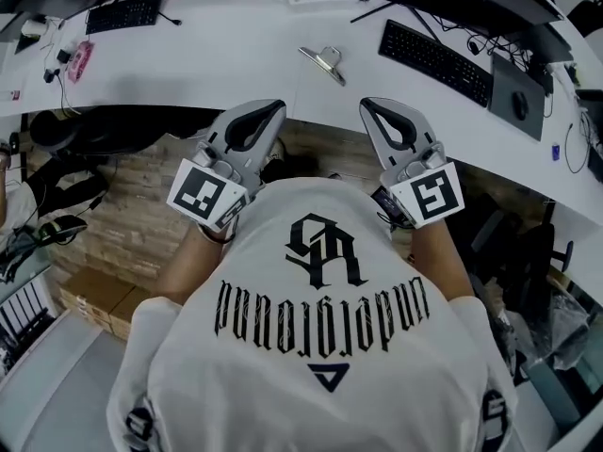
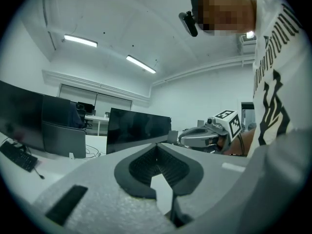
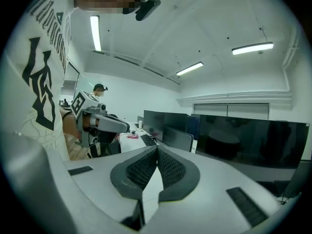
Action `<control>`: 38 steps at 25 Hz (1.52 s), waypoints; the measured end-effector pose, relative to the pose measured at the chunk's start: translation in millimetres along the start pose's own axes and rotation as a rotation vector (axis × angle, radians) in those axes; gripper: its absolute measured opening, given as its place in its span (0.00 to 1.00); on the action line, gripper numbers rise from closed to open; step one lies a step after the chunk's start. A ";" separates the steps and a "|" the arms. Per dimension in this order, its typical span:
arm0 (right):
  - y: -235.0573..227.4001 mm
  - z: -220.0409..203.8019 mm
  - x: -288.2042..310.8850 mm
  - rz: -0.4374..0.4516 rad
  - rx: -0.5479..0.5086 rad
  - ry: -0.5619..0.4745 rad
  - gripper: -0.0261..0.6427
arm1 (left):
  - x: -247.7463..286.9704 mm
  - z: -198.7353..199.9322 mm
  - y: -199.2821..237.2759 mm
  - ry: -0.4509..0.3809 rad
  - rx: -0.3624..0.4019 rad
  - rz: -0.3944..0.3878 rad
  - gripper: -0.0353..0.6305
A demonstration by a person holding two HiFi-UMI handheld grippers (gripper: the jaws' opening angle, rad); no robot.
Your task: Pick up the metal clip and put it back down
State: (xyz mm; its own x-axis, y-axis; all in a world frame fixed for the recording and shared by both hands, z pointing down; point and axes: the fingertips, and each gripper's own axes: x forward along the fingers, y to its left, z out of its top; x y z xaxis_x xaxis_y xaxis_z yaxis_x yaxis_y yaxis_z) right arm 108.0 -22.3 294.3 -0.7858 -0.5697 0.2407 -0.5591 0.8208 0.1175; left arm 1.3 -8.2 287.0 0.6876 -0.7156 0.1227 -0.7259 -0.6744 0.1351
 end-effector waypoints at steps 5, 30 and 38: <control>11.6 -13.9 -45.6 0.052 -0.006 -0.011 0.06 | -8.5 -7.8 -51.8 -0.012 -0.006 0.065 0.07; 144.4 -22.9 -135.5 -0.131 0.077 0.030 0.06 | -145.0 -26.9 -117.9 0.014 0.029 -0.033 0.07; 237.1 -8.6 -118.5 -0.179 0.062 0.025 0.06 | -235.1 -43.2 -102.5 -0.004 0.033 -0.058 0.07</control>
State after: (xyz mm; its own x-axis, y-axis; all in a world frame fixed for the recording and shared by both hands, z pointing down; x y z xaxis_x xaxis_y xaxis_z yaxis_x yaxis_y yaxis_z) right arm 70.9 240.2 301.9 -0.6660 -0.7045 0.2453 -0.7051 0.7018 0.1011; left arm -85.3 237.0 286.8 0.7284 -0.6760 0.1120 -0.6852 -0.7201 0.1096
